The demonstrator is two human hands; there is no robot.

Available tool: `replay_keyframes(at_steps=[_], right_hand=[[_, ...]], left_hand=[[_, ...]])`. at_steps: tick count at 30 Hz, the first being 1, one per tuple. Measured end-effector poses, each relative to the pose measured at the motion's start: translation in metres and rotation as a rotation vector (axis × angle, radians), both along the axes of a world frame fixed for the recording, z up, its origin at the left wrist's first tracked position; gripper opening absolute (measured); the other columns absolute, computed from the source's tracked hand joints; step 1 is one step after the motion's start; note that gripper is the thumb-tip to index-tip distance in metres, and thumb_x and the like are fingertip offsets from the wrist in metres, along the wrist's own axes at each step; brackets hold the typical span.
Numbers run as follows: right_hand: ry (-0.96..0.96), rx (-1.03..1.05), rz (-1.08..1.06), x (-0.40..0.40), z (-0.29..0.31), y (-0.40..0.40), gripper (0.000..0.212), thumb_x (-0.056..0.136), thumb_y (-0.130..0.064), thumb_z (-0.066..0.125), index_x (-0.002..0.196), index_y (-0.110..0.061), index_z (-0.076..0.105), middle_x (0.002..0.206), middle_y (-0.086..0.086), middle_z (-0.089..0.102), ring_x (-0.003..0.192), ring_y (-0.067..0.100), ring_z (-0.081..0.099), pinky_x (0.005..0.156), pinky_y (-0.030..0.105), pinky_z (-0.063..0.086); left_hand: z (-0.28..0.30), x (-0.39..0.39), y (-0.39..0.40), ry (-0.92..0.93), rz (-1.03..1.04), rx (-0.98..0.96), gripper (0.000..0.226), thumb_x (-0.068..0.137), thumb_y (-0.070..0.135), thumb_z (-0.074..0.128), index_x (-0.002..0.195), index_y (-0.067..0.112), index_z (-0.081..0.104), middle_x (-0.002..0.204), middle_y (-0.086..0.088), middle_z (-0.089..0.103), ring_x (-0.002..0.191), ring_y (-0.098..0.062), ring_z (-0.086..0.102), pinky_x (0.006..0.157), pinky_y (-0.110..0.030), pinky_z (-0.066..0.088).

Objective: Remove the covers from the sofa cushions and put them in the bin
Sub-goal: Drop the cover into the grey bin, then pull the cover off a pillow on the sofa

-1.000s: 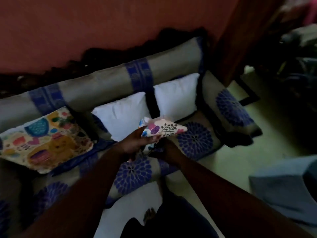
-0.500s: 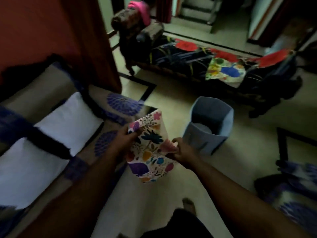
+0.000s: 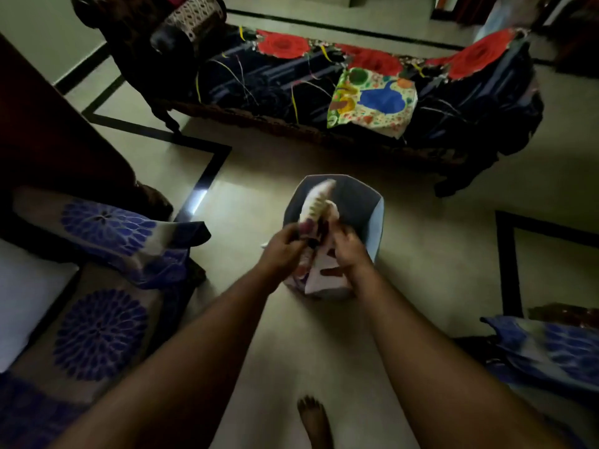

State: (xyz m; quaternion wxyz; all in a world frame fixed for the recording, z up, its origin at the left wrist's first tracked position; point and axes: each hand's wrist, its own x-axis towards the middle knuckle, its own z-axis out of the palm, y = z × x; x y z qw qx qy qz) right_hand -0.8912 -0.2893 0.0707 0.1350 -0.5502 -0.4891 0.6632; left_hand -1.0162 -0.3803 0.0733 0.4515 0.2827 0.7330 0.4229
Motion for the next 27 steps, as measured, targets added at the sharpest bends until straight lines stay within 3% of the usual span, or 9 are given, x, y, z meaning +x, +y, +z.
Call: replay_keyframes(at_steps=[3, 5, 9, 11, 13, 15, 18, 21, 27], right_hand=[[-0.026, 0.055, -0.055, -0.013, -0.014, 0.041, 0.062, 0.091, -0.045, 0.070, 0.140, -0.016, 0.046, 0.124, 0.006, 0.062, 0.109, 0.031, 0.063, 0.080, 0.043, 0.061], [-0.122, 0.159, -0.110, -0.019, -0.032, 0.067, 0.057, 0.096, -0.033, 0.066, 0.144, -0.010, 0.045, 0.133, 0.008, 0.059, 0.118, 0.031, 0.059, 0.070, 0.024, 0.055], [-0.228, 0.243, -0.183, -0.024, -0.067, 0.108, 0.050, 0.101, -0.029, 0.058, 0.146, -0.011, 0.043, 0.142, 0.011, 0.055, 0.127, 0.032, 0.054, 0.086, 0.024, 0.036], [-0.219, 0.250, -0.155, -0.027, -0.082, 0.119, 0.055, 0.102, -0.033, 0.055, 0.151, -0.016, 0.036, 0.144, 0.010, 0.053, 0.128, 0.033, 0.053, 0.092, 0.031, 0.039], [-0.179, 0.215, -0.054, -0.031, -0.092, 0.121, 0.063, 0.102, -0.039, 0.054, 0.156, -0.023, 0.027, 0.143, 0.006, 0.050, 0.127, 0.029, 0.050, 0.096, 0.038, 0.040], [-0.175, 0.157, -0.002, -0.036, -0.093, 0.116, 0.068, 0.100, -0.045, 0.054, 0.158, -0.030, 0.021, 0.140, 0.002, 0.047, 0.125, 0.028, 0.047, 0.101, 0.044, 0.040], [-0.159, 0.128, 0.036, -0.041, -0.084, 0.093, 0.069, 0.098, -0.052, 0.055, 0.157, -0.032, 0.024, 0.156, 0.006, 0.039, 0.137, 0.034, 0.041, 0.112, 0.052, 0.036], [-0.086, 0.111, 0.092, -0.046, -0.059, 0.059, 0.072, 0.096, -0.056, 0.055, 0.157, -0.033, 0.025, 0.160, 0.006, 0.034, 0.140, 0.031, 0.039, 0.109, 0.045, 0.039], [0.068, 0.178, 0.248, -0.102, 0.034, -0.064, 0.065, 0.100, -0.048, 0.053, 0.157, -0.024, 0.030, 0.158, 0.004, 0.038, 0.142, 0.024, 0.039, 0.118, 0.049, 0.034]], left_hand=[[-0.029, 0.015, 0.039, 0.305, -0.361, -0.047, 0.049, 0.093, 0.018, 0.058, 0.142, 0.023, 0.052, 0.134, -0.005, 0.062, 0.120, -0.026, 0.060, 0.102, -0.042, 0.050], [-0.040, 0.017, 0.058, 0.329, -0.398, -0.072, 0.066, 0.090, 0.014, 0.064, 0.150, 0.027, 0.041, 0.144, -0.003, 0.054, 0.127, -0.023, 0.054, 0.105, -0.036, 0.046], [-0.066, 0.010, 0.079, 0.212, -0.297, -0.091, 0.082, 0.091, 0.014, 0.071, 0.157, 0.033, 0.027, 0.148, 0.001, 0.051, 0.122, -0.013, 0.057, 0.072, -0.006, 0.048], [-0.078, 0.005, 0.079, 0.186, -0.233, -0.068, 0.076, 0.092, 0.018, 0.071, 0.155, 0.033, 0.030, 0.144, 0.001, 0.056, 0.121, -0.013, 0.060, 0.074, -0.010, 0.050], [-0.087, 0.002, 0.073, 0.150, -0.161, -0.056, 0.068, 0.095, 0.025, 0.068, 0.154, 0.032, 0.034, 0.141, 0.000, 0.058, 0.117, -0.011, 0.061, 0.092, -0.028, 0.055], [-0.086, -0.001, 0.067, 0.027, -0.065, -0.050, 0.063, 0.096, 0.030, 0.065, 0.152, 0.032, 0.037, 0.138, 0.000, 0.060, 0.113, -0.012, 0.062, 0.096, -0.039, 0.056], [-0.070, -0.009, 0.049, -0.065, 0.064, -0.016, 0.062, 0.098, 0.032, 0.063, 0.153, 0.021, 0.037, 0.136, 0.008, 0.056, 0.115, -0.007, 0.057, 0.086, -0.017, 0.052], [-0.043, -0.028, 0.017, -0.132, 0.183, 0.020, 0.064, 0.099, 0.035, 0.061, 0.154, 0.020, 0.034, 0.142, 0.010, 0.053, 0.115, -0.002, 0.055, 0.082, -0.011, 0.046], [0.050, -0.076, -0.133, -0.118, 0.505, 0.127, 0.066, 0.099, 0.045, 0.056, 0.156, 0.023, 0.032, 0.157, -0.003, 0.039, 0.139, -0.018, 0.043, 0.114, -0.044, 0.039]])
